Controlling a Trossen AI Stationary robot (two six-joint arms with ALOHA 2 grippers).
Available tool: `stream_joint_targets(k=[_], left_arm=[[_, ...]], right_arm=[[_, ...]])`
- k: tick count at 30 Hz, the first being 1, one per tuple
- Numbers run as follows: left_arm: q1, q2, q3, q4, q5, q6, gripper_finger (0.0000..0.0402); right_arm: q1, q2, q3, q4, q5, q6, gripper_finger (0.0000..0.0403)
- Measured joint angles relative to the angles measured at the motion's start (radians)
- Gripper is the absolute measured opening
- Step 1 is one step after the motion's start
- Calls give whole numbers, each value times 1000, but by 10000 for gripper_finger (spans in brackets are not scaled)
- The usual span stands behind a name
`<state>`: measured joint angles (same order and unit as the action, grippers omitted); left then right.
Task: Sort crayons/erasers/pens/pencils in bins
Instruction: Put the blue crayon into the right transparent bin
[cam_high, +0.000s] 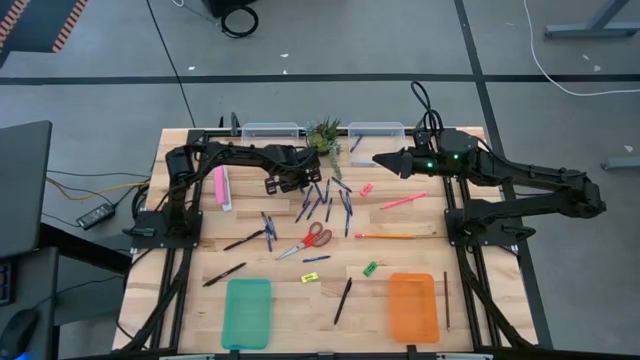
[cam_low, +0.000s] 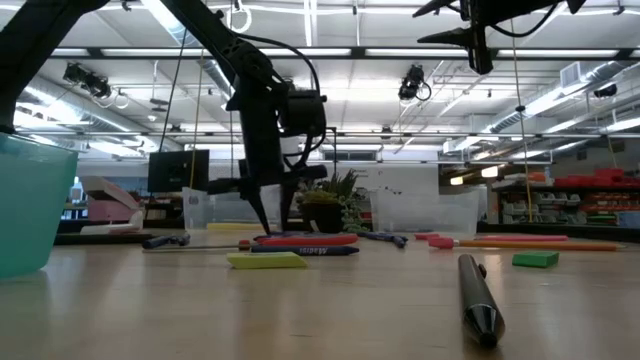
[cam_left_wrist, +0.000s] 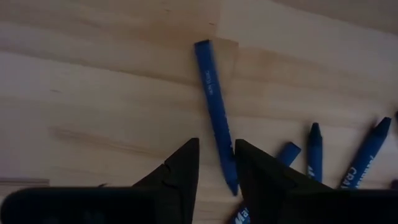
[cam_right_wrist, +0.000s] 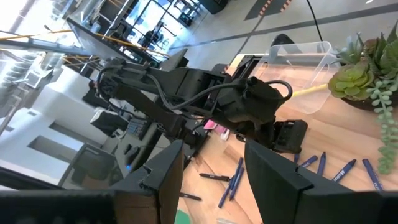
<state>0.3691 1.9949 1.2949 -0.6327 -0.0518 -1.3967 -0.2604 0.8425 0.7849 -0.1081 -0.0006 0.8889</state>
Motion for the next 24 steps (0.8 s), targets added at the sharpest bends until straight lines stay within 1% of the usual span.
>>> stream_joint_targets(k=[3, 8, 11, 15, 20, 24], left_arm=[[0, 0, 0, -23, 0, 5, 88], [0, 0, 0, -35, 19, 79, 49], [0, 0, 0, -43, 28, 108, 35], [0, 0, 0, -49, 55, 149, 29], [-3, -3, 1, -45, 114, 156, 37], [-19, -22, -2, -21, 142, 162, 29]], right_arm=[[0, 0, 0, -2, 0, -2, 177], [0, 0, 0, -2, 0, -3, 177], [0, 0, 0, -3, 0, -10, 177], [0, 0, 0, -3, 15, -11, 177], [0, 0, 0, -3, 33, -11, 177], [0, 0, 0, -3, 34, -11, 177]])
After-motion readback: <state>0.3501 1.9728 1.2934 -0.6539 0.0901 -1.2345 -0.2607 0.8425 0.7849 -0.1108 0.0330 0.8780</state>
